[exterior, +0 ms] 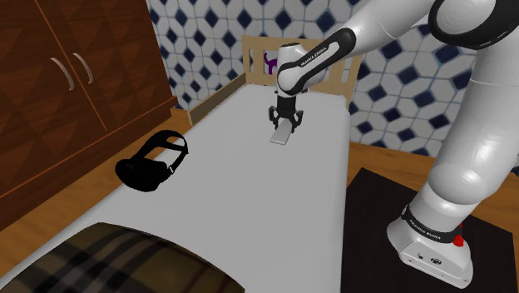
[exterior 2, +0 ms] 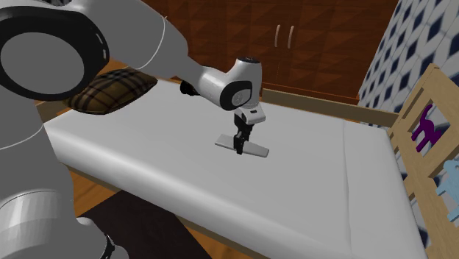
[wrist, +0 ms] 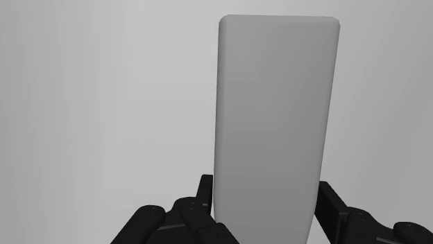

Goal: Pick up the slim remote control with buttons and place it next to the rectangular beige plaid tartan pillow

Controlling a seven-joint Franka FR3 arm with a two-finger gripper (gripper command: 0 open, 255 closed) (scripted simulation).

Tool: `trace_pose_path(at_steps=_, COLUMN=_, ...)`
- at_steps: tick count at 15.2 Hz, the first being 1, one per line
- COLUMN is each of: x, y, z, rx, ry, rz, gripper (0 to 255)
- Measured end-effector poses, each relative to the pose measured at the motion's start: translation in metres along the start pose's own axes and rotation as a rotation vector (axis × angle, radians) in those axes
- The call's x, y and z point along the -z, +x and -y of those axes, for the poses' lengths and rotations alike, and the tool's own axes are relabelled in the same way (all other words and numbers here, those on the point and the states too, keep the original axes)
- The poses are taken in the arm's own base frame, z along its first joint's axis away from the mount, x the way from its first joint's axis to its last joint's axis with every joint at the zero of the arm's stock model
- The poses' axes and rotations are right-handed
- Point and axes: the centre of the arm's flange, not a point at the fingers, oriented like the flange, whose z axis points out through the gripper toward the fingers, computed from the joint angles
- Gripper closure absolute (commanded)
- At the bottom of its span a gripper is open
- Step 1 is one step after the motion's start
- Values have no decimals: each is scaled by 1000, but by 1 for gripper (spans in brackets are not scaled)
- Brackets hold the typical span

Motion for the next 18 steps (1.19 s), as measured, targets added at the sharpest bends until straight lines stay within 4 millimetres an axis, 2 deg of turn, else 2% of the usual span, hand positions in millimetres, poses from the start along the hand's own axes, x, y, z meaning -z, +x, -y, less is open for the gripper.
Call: trace_pose_path(at_steps=18, x=94, y=0, z=0, rx=0, ry=0, rz=0, gripper=255)
